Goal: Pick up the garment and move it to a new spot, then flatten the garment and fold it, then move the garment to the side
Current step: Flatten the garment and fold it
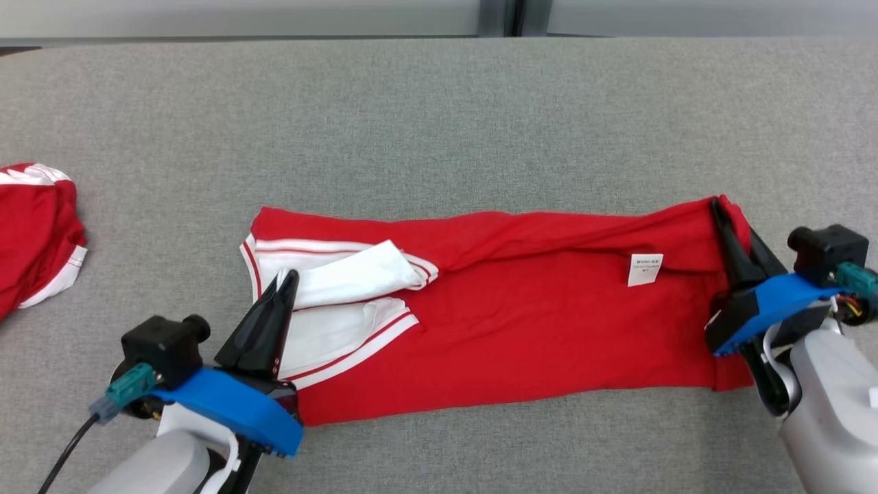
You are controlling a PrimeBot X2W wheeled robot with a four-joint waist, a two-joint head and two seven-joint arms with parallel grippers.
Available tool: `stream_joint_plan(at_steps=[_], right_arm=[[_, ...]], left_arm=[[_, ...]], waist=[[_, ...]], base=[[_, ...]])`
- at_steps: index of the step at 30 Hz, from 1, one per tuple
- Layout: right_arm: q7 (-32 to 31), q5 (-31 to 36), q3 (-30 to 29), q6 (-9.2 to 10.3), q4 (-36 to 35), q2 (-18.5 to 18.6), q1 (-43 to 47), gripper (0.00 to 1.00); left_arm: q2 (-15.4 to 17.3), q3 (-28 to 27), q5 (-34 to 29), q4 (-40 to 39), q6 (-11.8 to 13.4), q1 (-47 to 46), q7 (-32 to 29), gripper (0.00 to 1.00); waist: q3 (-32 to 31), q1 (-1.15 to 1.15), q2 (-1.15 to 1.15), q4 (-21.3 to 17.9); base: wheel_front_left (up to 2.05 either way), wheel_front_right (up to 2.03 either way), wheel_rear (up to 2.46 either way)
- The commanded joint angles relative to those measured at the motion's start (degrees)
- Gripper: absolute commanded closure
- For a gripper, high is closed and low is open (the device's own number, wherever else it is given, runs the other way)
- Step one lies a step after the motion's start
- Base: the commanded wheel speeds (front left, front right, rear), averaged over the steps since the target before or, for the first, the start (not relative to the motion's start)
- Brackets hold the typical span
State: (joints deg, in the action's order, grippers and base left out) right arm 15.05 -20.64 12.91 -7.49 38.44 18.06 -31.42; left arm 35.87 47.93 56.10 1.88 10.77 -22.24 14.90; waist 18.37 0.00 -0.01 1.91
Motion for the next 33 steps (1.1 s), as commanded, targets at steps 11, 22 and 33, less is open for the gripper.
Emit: stream_joint_plan(at_steps=[11,22,33], right_arm=[[0.16,2.05,-7.25,-0.01,-10.65,-2.87,10.69,0.0],[0.08,3.16,-10.16,-0.01,-12.47,-2.32,11.32,0.0],[-2.4,-1.2,-10.33,-0.01,1.6,-5.64,6.24,0.0]], left_arm=[[-4.0,-8.38,-5.54,-1.25,0.84,8.73,0.33,0.0],[-15.96,-33.4,-25.36,-6.06,0.94,16.61,0.34,0.0],[-25.47,-47.81,-40.54,-2.43,-4.86,20.95,0.28,0.0]], waist=[[-3.41,0.0,0.01,-0.45],[-4.95,0.0,0.01,-0.45],[-4.94,0.0,0.01,0.69]], base=[[0.0,0.0,0.0],[0.0,0.0,0.0],[0.0,0.0,0.0]])
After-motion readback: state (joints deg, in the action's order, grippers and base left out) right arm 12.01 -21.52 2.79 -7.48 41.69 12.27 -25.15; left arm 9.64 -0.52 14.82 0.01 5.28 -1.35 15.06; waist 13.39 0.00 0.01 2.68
